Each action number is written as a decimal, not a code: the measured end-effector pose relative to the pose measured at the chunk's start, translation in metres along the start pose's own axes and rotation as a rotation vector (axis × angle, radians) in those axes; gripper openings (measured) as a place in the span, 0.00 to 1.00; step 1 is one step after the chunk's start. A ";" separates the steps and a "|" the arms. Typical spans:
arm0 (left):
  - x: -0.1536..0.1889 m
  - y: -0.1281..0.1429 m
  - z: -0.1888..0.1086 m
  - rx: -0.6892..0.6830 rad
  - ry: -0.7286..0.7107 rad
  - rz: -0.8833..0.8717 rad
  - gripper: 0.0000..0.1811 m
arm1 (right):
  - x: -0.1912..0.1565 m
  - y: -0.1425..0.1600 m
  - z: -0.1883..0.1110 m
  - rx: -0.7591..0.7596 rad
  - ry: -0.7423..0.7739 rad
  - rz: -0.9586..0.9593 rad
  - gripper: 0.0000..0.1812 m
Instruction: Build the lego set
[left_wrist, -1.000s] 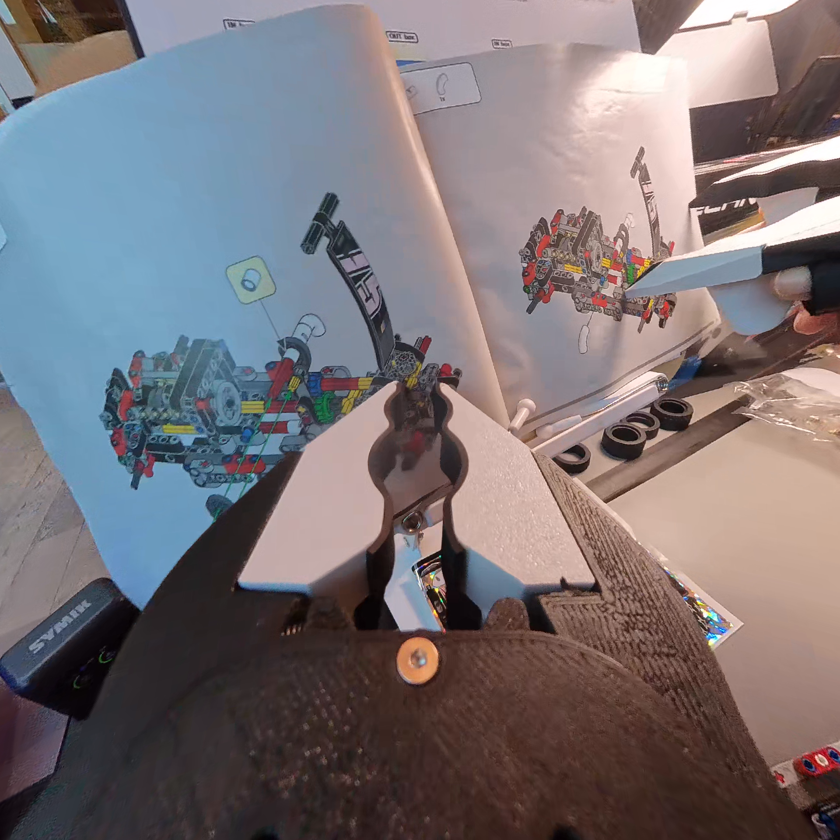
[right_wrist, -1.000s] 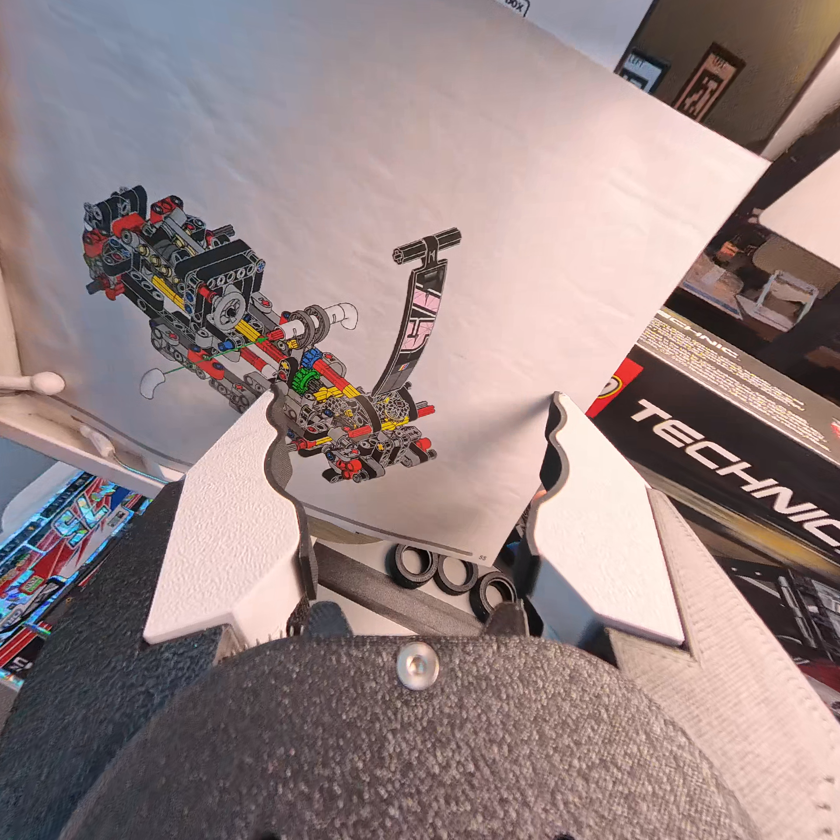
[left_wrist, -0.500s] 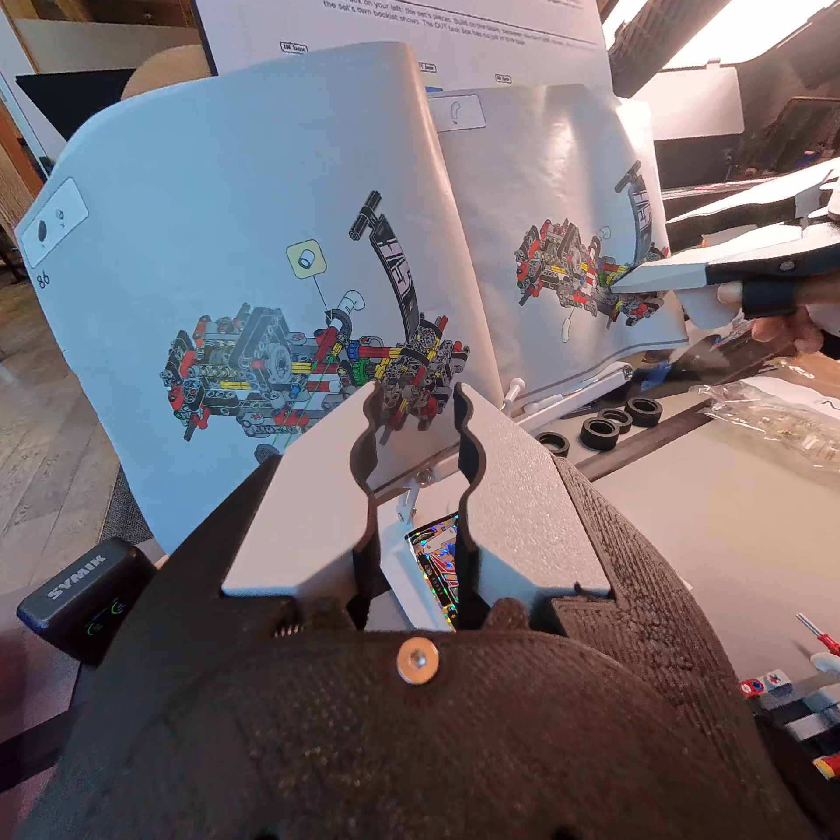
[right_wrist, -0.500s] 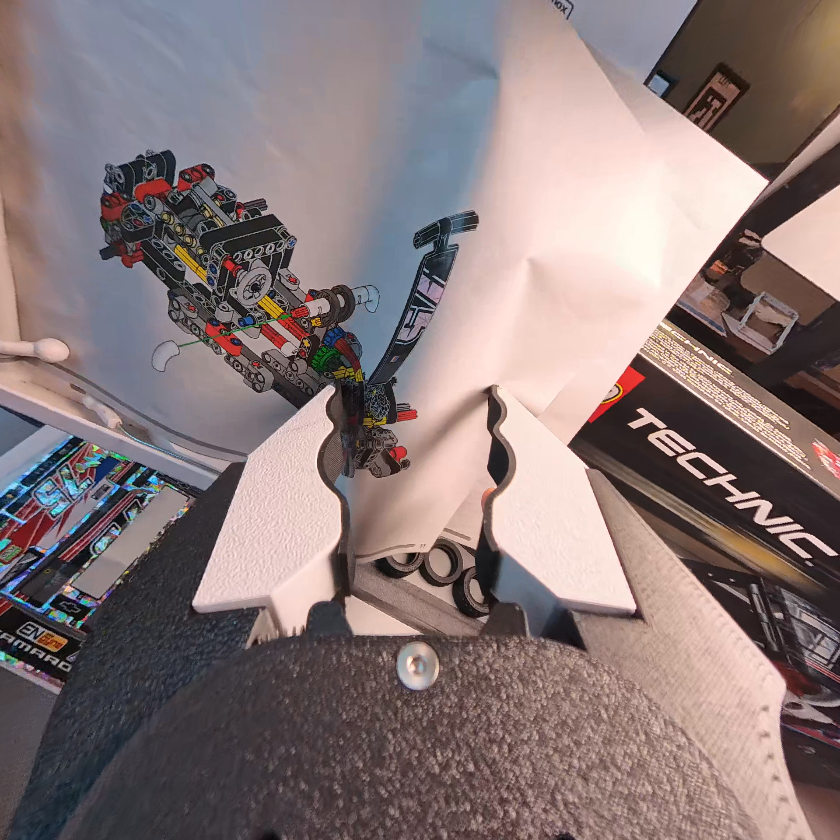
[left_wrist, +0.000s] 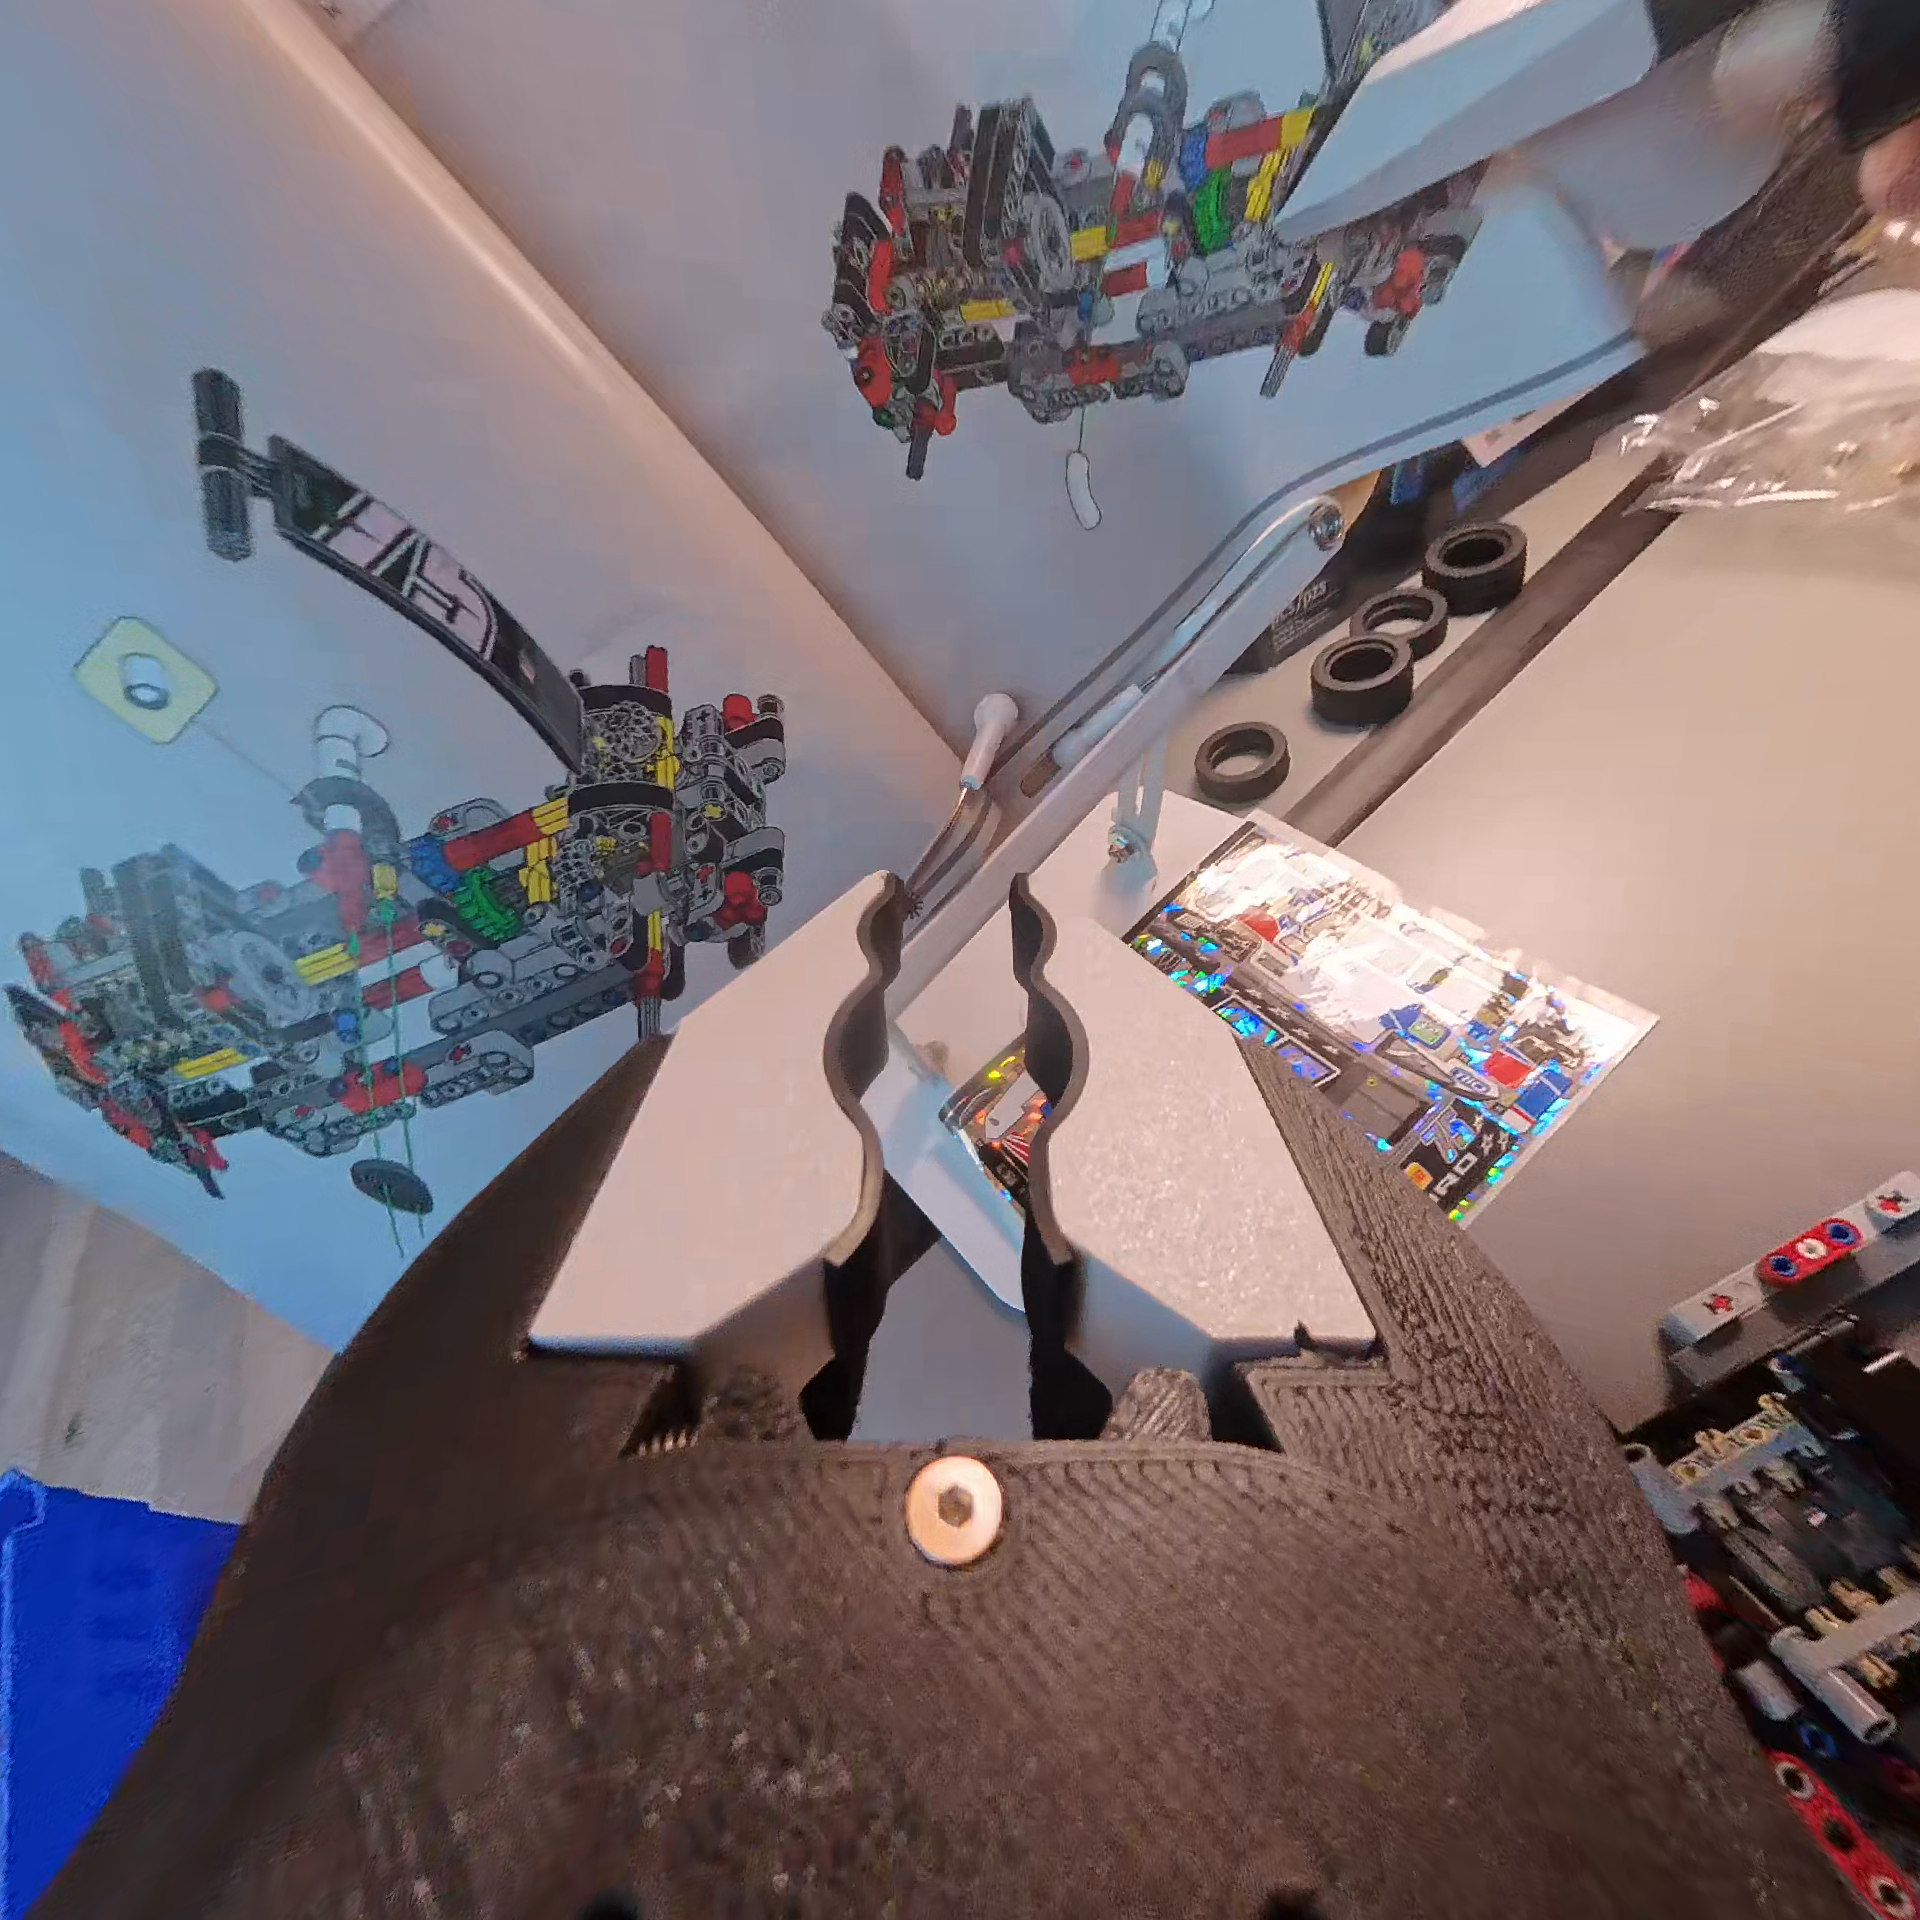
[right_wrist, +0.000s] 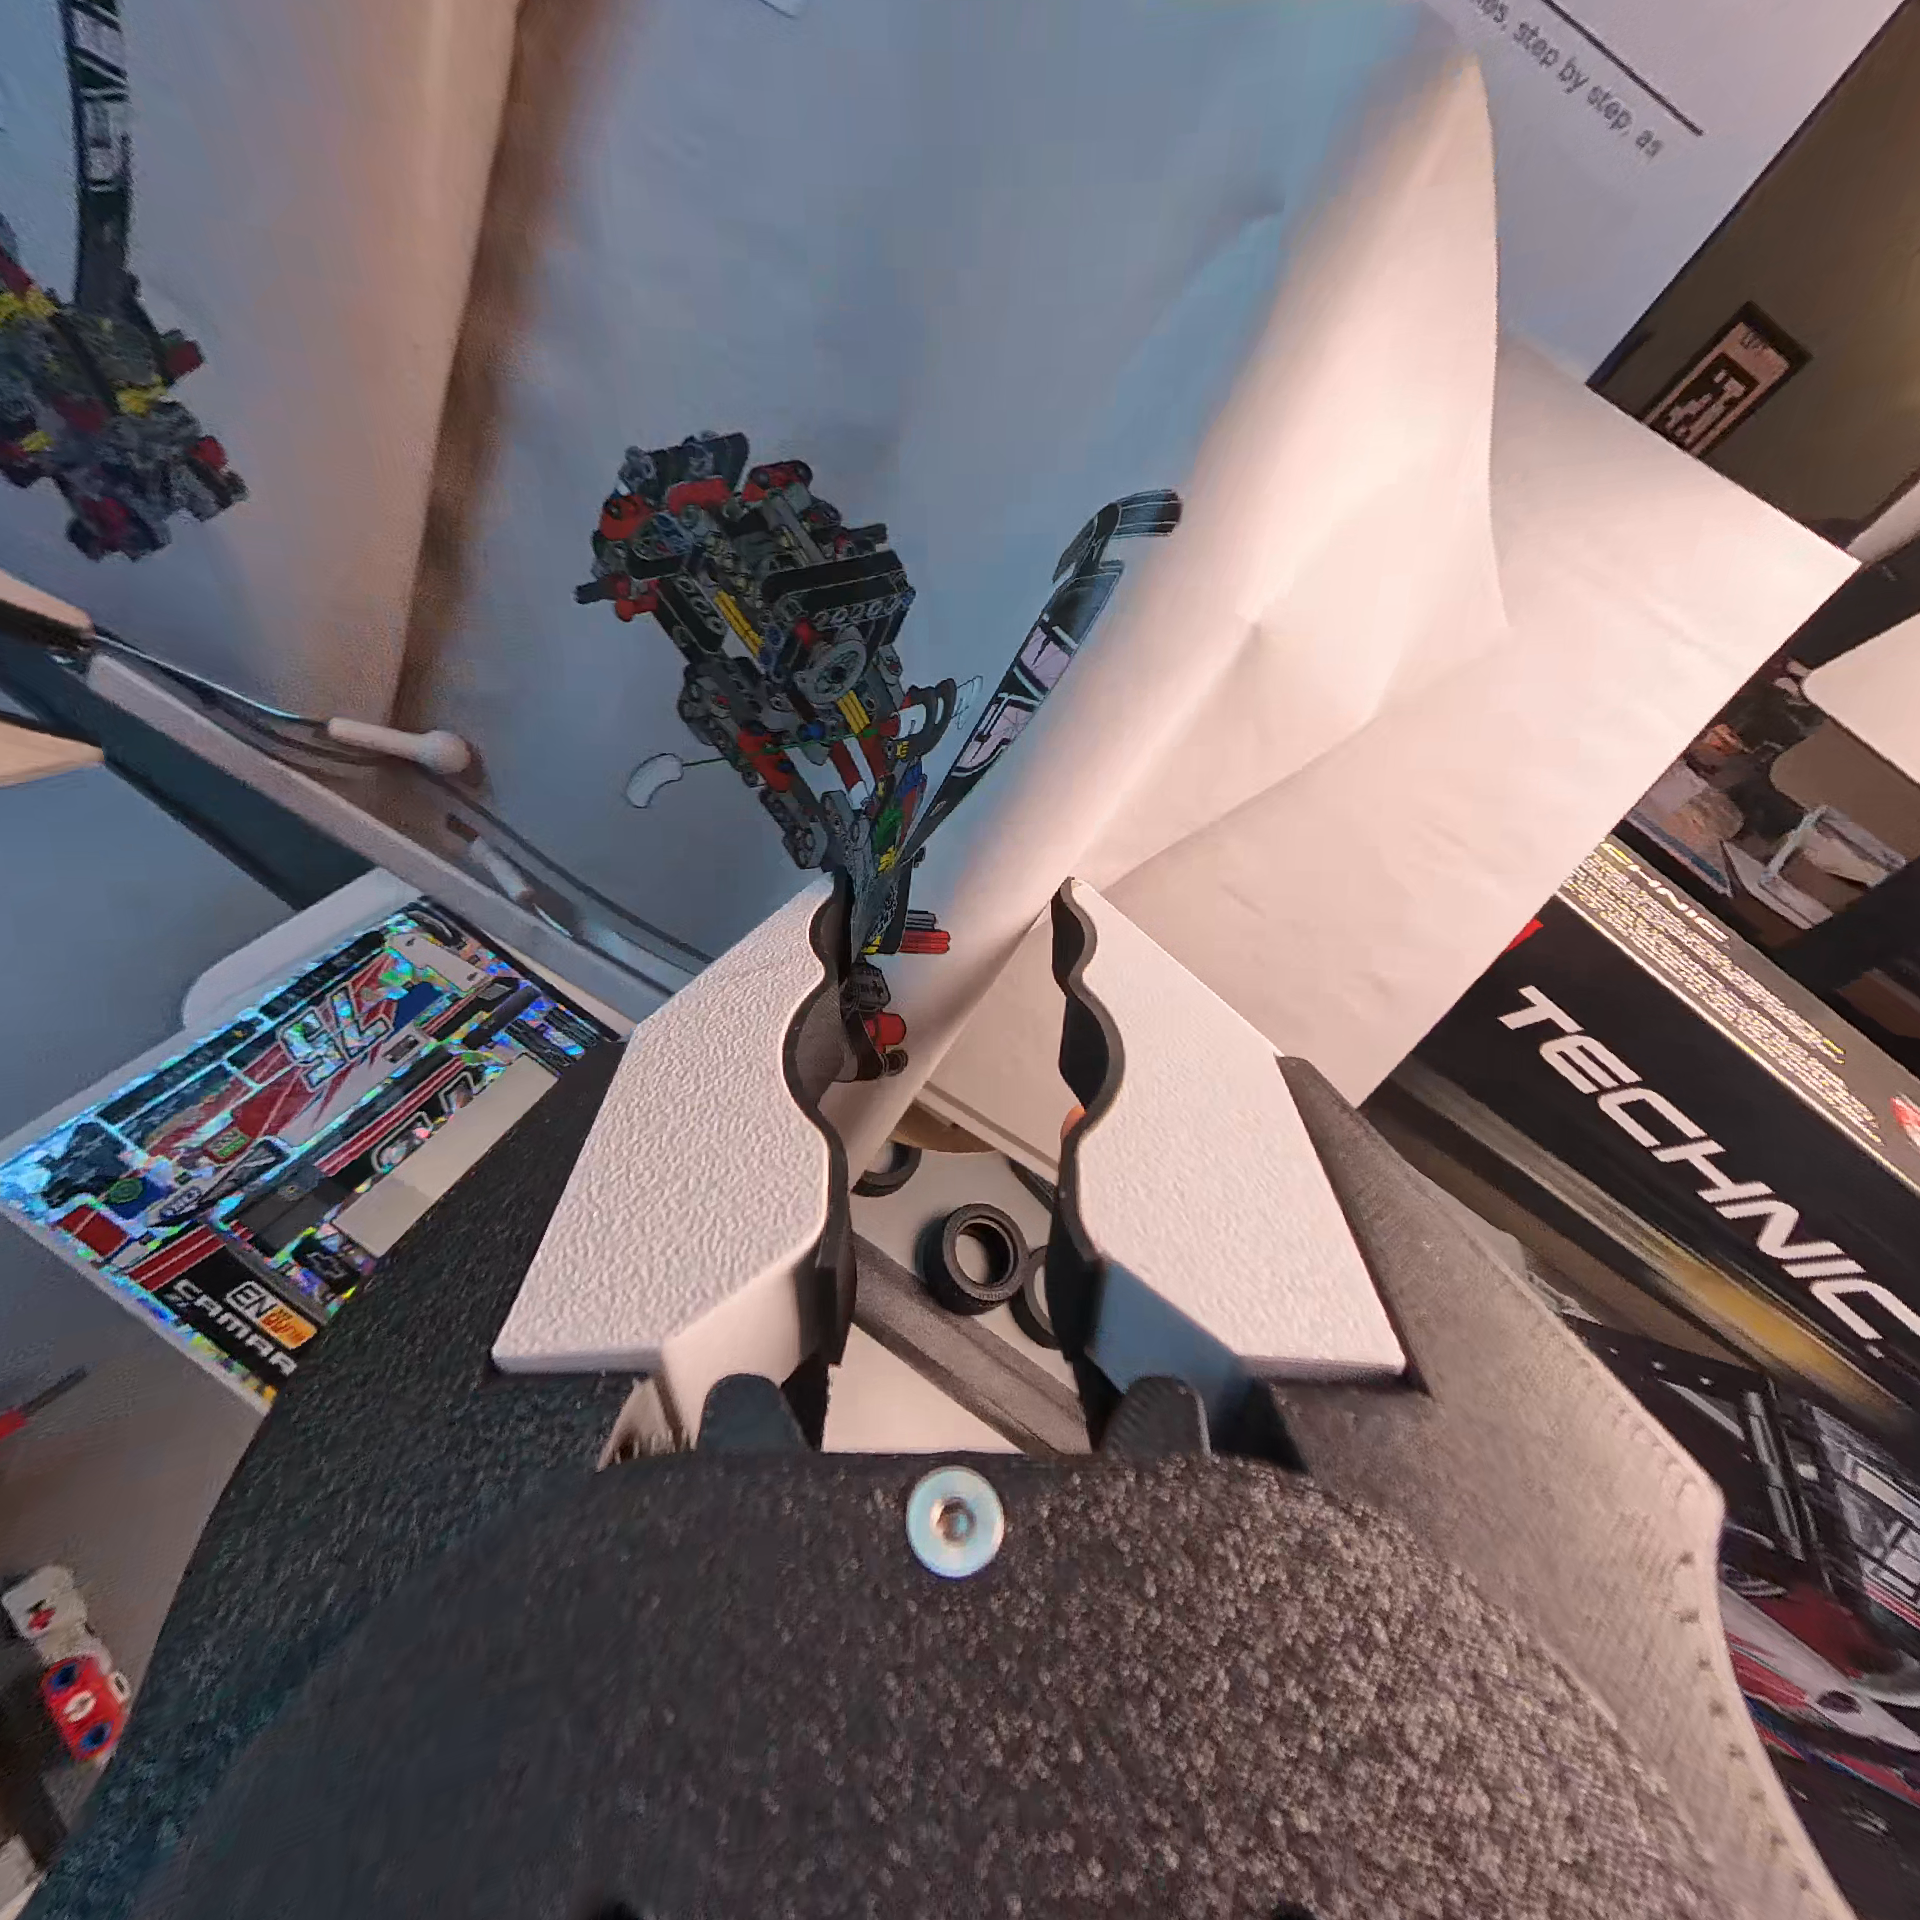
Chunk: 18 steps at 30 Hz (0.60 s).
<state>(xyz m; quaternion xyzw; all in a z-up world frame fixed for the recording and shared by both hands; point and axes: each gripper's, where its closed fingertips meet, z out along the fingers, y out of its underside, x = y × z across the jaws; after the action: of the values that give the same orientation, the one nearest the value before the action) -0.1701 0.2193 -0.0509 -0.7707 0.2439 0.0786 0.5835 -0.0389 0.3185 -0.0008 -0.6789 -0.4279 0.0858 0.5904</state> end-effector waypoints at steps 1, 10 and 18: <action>-0.001 0.003 0.006 -0.025 -0.006 0.025 0.11 | -0.003 0.000 -0.003 0.002 -0.011 -0.004 0.20; -0.011 0.006 0.023 -0.053 -0.008 0.248 0.03 | -0.015 -0.010 -0.022 0.075 -0.106 0.004 0.18; -0.012 0.008 0.024 -0.029 -0.076 0.505 0.03 | -0.020 -0.013 -0.017 0.064 -0.117 0.009 0.17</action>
<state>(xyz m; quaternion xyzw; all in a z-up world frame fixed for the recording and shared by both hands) -0.1802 0.2433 -0.0604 -0.6901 0.4056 0.2542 0.5428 -0.0471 0.2913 0.0074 -0.6554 -0.4554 0.1417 0.5856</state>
